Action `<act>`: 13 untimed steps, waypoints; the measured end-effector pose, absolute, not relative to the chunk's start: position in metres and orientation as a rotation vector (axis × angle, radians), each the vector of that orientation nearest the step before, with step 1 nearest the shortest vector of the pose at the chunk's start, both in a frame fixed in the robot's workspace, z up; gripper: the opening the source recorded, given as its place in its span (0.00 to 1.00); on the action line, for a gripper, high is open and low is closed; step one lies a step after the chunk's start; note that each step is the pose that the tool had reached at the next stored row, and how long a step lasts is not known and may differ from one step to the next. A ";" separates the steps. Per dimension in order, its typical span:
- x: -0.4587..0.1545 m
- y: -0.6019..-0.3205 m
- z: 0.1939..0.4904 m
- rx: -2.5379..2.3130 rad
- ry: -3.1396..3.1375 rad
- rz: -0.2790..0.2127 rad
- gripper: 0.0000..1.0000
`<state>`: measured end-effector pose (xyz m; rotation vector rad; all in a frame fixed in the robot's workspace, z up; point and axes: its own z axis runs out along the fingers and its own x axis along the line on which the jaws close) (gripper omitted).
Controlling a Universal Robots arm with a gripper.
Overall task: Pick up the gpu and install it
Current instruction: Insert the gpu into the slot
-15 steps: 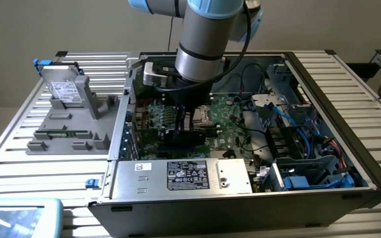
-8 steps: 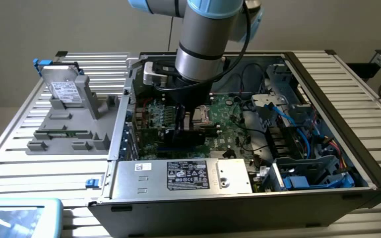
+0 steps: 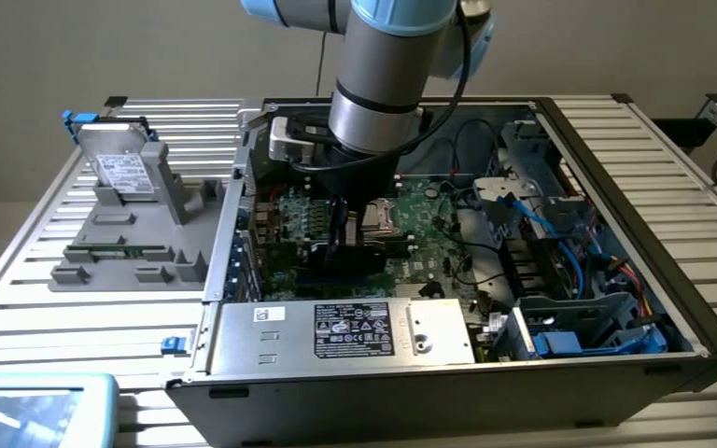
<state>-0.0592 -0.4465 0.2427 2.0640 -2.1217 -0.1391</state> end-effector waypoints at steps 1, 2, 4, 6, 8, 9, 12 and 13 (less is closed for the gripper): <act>-0.059 -0.447 0.243 2.064 -2.122 -0.139 0.28; -0.059 -0.447 0.243 2.064 -2.122 -0.139 0.28; -0.059 -0.447 0.243 2.064 -2.122 -0.139 0.28; -0.059 -0.447 0.242 2.065 -2.121 -0.139 0.28; -0.059 -0.447 0.242 2.066 -2.119 -0.139 0.28; -0.059 -0.447 0.242 2.068 -2.118 -0.139 0.28; -0.059 -0.447 0.242 2.070 -2.116 -0.138 0.28; -0.059 -0.447 0.242 2.071 -2.115 -0.138 0.28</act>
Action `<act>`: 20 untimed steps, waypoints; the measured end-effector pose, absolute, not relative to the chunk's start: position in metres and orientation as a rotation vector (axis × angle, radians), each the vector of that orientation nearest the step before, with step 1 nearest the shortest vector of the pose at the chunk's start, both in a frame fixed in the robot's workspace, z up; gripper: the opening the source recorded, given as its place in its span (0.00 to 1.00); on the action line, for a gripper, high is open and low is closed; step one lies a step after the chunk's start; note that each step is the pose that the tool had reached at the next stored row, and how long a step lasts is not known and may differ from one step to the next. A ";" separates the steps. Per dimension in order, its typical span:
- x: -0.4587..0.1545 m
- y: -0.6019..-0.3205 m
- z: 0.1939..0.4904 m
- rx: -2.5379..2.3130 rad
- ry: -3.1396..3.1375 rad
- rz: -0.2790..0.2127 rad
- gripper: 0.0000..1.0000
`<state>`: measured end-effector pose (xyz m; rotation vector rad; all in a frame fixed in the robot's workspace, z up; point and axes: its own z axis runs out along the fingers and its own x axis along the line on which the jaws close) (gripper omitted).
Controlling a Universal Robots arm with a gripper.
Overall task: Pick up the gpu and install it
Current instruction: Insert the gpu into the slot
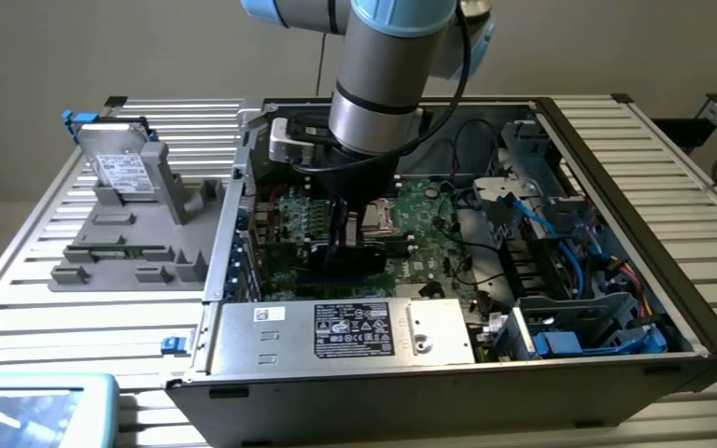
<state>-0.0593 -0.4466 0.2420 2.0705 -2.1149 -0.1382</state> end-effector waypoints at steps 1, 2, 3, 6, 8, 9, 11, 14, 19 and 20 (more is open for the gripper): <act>-0.059 -0.447 0.242 2.071 -2.114 -0.138 0.28; -0.059 -0.447 0.242 2.072 -2.113 -0.138 0.28; -0.059 -0.447 0.242 2.073 -2.113 -0.138 0.28; -0.059 -0.447 0.242 2.073 -2.113 -0.138 0.28; -0.059 -0.447 0.242 2.077 -2.109 -0.138 0.28; -0.059 -0.447 0.242 2.079 -2.106 -0.137 0.28; -0.059 -0.447 0.242 2.085 -2.101 -0.137 0.28; -0.059 -0.447 0.242 2.087 -2.098 -0.136 0.28; -0.059 -0.447 0.242 2.089 -2.096 -0.136 0.28; -0.059 -0.447 0.242 2.090 -2.095 -0.136 0.28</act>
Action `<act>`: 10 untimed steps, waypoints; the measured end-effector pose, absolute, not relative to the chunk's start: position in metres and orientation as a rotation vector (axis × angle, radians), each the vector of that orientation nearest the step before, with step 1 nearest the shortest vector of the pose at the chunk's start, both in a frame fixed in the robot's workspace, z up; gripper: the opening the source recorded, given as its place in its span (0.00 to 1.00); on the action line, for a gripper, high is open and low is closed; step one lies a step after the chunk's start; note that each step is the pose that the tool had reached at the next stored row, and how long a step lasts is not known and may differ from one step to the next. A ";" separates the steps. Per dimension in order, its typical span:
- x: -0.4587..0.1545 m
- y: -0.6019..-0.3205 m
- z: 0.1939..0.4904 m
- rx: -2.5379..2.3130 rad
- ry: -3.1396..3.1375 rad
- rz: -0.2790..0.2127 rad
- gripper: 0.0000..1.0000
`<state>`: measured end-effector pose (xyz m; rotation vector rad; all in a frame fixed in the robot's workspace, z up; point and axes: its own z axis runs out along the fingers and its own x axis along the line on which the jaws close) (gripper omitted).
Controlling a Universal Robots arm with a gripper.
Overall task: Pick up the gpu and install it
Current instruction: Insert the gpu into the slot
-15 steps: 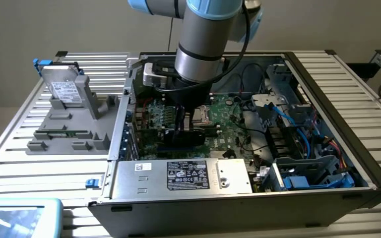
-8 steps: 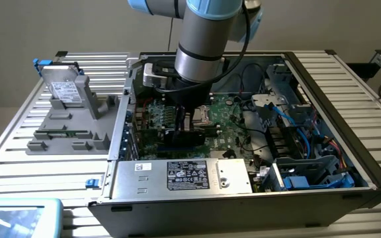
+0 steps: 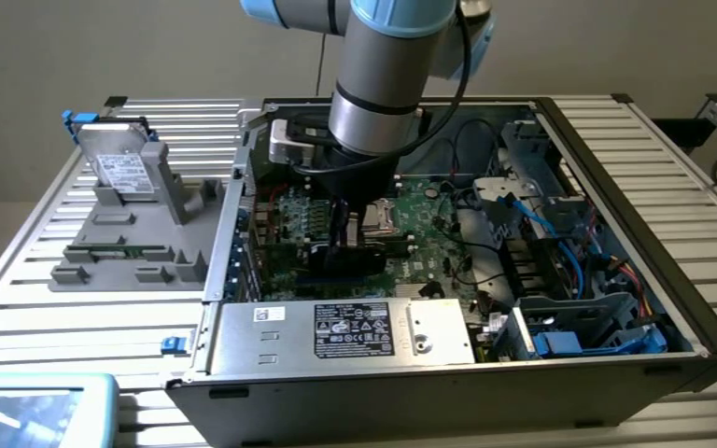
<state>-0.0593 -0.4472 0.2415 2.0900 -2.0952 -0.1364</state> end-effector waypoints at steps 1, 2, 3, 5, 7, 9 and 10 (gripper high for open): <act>-0.059 -0.447 0.241 2.091 -2.094 -0.136 0.28; -0.059 -0.447 0.241 2.092 -2.093 -0.136 0.28; -0.059 -0.447 0.241 2.094 -2.091 -0.136 0.28; -0.059 -0.447 0.241 2.095 -2.090 -0.136 0.28; -0.059 -0.447 0.241 2.095 -2.090 -0.136 0.28; -0.059 -0.447 0.240 2.095 -2.090 -0.136 0.28; -0.059 -0.447 0.240 2.095 -2.090 -0.136 0.28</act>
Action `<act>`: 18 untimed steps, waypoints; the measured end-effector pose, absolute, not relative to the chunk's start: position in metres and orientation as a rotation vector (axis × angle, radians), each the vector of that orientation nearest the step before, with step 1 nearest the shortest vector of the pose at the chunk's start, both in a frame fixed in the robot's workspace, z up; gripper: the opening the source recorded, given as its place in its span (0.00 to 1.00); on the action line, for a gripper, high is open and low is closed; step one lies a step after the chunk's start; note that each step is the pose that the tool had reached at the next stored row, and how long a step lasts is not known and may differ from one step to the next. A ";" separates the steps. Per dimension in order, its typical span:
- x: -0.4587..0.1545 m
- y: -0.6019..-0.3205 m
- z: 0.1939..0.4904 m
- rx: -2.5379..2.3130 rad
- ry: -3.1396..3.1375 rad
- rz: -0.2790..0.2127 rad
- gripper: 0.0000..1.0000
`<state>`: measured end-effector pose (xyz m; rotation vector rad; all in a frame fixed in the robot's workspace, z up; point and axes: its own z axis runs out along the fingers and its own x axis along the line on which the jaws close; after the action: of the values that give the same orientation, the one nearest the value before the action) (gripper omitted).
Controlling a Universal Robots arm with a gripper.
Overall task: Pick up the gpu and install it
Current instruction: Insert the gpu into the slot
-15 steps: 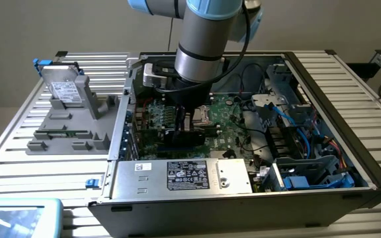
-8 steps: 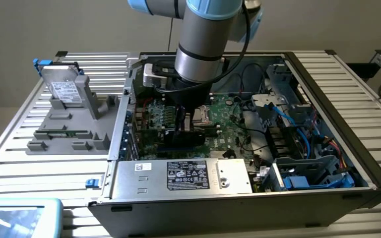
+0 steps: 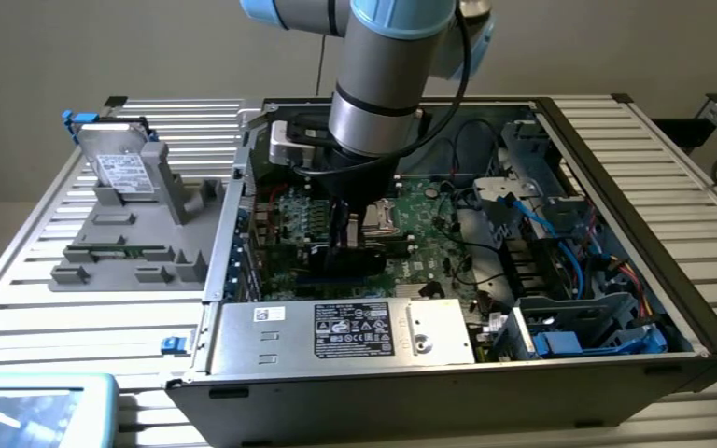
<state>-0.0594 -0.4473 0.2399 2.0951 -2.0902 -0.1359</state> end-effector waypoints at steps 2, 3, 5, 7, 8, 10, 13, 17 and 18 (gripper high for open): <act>-0.059 -0.447 0.240 2.095 -2.090 -0.136 0.28; -0.059 -0.447 0.239 2.095 -2.090 -0.136 0.28; -0.060 -0.447 0.239 2.095 -2.090 -0.136 0.28; -0.060 -0.447 0.239 2.095 -2.090 -0.136 0.28; -0.060 -0.447 0.239 2.095 -2.090 -0.136 0.28; -0.060 -0.447 0.239 2.095 -2.090 -0.136 0.28; -0.059 -0.447 0.239 2.095 -2.090 -0.136 0.28; -0.059 -0.447 0.239 2.096 -2.091 -0.138 0.28; -0.059 -0.447 0.239 2.096 -2.091 -0.138 0.28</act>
<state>-0.0586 -0.4475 0.2392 2.0961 -2.0908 -0.1379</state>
